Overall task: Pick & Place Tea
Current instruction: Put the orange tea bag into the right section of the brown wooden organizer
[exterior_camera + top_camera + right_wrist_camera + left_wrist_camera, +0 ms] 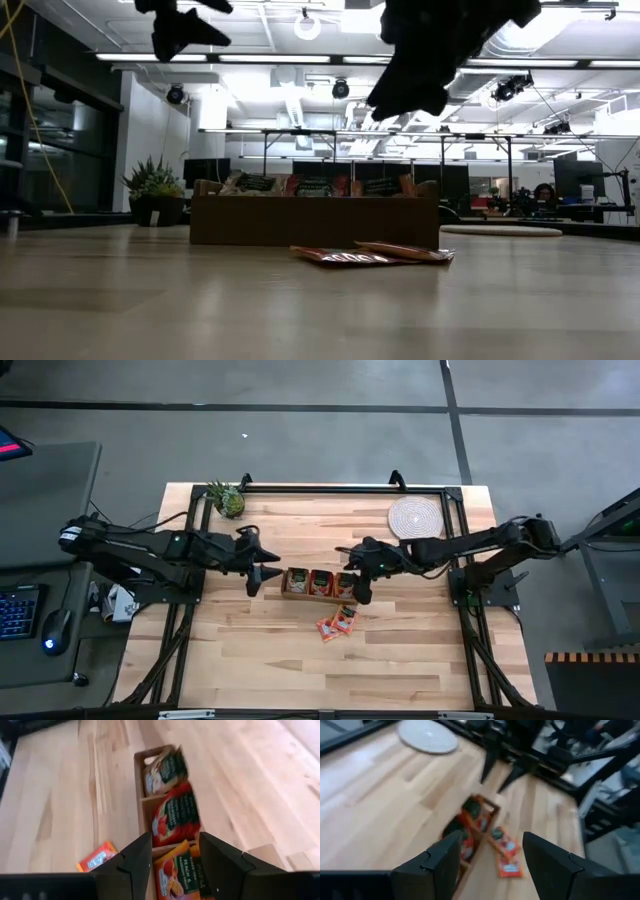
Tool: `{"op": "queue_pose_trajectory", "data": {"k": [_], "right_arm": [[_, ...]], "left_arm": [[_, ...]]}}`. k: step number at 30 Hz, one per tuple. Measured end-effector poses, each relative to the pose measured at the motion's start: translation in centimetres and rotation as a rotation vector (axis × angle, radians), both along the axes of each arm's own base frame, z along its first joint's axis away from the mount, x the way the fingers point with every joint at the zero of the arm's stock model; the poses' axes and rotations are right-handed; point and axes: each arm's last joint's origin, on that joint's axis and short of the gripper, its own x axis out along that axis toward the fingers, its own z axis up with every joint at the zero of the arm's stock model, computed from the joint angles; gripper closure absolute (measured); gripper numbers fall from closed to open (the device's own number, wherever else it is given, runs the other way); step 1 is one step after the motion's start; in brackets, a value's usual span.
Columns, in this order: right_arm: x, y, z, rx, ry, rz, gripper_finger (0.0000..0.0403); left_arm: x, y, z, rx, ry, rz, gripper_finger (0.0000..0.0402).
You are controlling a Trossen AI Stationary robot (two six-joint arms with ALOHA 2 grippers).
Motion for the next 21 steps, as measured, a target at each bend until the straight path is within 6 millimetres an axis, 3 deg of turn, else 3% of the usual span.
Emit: {"op": "queue_pose_trajectory", "data": {"k": [9,21], "right_arm": [[-3.4,0.6,2.5,0.107,0.036,-0.062,0.0242],[-5.2,4.6,1.9,0.149,0.096,-0.094,0.0242]], "left_arm": [[4.4,-1.5,-2.4,-0.114,0.031,-0.186,0.0193],[9.7,-4.0,-7.7,-0.138,0.093,-0.287,0.0193]]}}
